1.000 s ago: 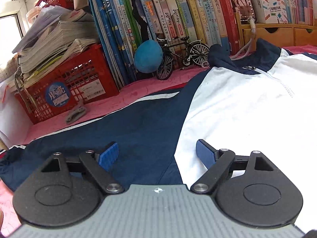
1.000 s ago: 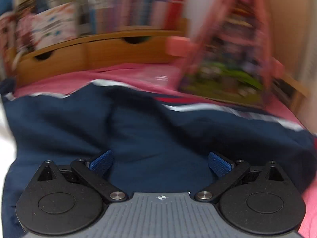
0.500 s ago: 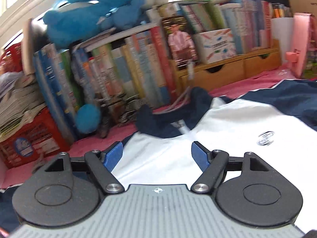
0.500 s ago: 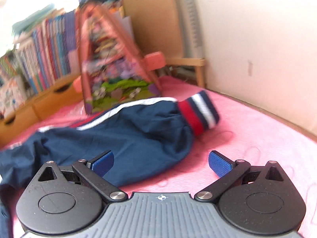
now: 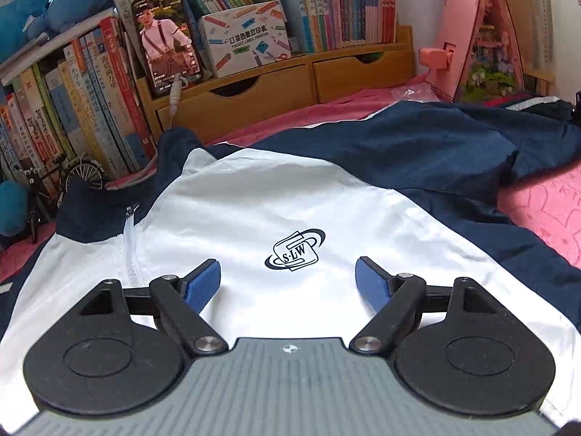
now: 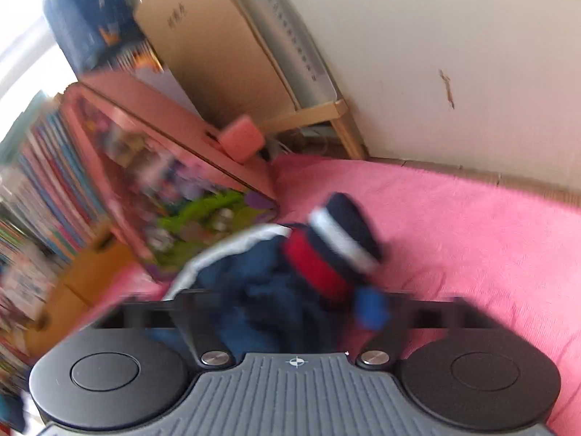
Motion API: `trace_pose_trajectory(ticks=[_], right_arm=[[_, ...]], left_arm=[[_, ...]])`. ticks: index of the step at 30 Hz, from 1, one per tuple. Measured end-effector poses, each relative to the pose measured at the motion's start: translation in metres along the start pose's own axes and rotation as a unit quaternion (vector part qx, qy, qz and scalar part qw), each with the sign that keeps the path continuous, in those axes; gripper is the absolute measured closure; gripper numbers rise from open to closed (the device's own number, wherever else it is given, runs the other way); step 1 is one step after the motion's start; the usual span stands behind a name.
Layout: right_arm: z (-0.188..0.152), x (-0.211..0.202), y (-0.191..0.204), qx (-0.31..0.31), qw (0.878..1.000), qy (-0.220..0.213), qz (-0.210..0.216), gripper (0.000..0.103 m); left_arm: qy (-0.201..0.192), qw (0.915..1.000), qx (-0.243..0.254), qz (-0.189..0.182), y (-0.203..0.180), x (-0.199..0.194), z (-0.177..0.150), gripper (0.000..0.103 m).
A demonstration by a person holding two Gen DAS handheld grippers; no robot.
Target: Fold clothes
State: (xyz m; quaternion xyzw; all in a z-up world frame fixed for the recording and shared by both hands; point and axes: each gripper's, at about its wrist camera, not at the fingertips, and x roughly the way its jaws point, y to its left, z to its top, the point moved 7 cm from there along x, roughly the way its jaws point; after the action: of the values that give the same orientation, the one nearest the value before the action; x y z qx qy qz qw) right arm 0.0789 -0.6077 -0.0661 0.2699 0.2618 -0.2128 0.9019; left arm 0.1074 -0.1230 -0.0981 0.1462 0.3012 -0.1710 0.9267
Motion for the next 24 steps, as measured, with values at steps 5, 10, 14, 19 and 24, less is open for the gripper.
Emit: trace_pose_trajectory(ticks=[5, 10, 14, 19, 24], right_arm=[[0.051, -0.040, 0.038, -0.251, 0.938, -0.219, -0.098, 0.073], [0.049, -0.010, 0.042, -0.416, 0.854, -0.199, -0.240, 0.013], [0.021, -0.019, 0.038, -0.411, 0.869, -0.166, -0.219, 0.004], [-0.020, -0.070, 0.091, -0.374, 0.918, -0.130, -0.033, 0.001], [-0.085, -0.117, 0.199, -0.380, 0.906, -0.038, 0.181, 0.000]], left_arm=[[0.004, 0.9996, -0.027, -0.010, 0.000, 0.003, 0.001, 0.016], [0.006, 0.9994, -0.031, -0.014, -0.001, 0.003, 0.002, 0.015], [0.011, 0.9986, -0.046, -0.025, 0.003, 0.003, 0.001, 0.015], [0.019, 0.9974, -0.026, -0.064, -0.004, -0.031, -0.019, 0.015], [0.028, 0.9938, -0.001, -0.108, -0.008, -0.089, -0.062, 0.015]])
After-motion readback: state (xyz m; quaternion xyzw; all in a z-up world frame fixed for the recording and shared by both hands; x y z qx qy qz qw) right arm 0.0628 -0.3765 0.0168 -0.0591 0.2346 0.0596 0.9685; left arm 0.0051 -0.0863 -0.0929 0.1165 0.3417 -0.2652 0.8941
